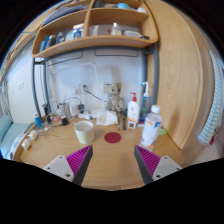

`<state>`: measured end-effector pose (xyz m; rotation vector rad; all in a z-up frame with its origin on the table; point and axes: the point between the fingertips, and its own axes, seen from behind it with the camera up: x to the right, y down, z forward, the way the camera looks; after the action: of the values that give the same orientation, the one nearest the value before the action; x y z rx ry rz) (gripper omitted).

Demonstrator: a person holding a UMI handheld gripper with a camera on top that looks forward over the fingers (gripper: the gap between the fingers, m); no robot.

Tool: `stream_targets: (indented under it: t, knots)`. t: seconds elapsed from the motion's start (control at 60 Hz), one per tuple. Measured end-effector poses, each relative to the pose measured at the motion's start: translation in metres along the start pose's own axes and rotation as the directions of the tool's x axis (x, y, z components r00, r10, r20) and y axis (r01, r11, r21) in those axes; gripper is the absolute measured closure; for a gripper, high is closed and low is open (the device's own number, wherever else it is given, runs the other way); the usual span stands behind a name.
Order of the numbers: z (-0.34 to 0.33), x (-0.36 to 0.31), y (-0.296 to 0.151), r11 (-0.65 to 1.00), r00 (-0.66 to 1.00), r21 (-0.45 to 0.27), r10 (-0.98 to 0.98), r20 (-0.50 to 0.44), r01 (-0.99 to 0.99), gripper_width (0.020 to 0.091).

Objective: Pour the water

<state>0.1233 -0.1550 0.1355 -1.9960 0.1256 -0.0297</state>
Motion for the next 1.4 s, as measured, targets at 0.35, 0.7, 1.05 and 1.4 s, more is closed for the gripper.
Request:
stream_targets:
  t: [0.35, 0.7, 1.05, 1.4]
  knots:
    - [0.097, 0.141, 0.006, 0.998, 0.993, 0.05, -0.027, -0.118, 0.033, 0.0253]
    - [0.156, 0.145, -0.028, 0.985, 0.997, 0.167, -0.039, -0.066, 0.05, 0.0548]
    - [0.157, 0.143, -0.031, 0.978, 0.993, 0.19, -0.063, -0.1, 0.081, 0.0767]
    - [0.177, 0.089, -0.057, 0.786, 0.776, -0.001, -0.61, -0.162, 0.618, 0.0765]
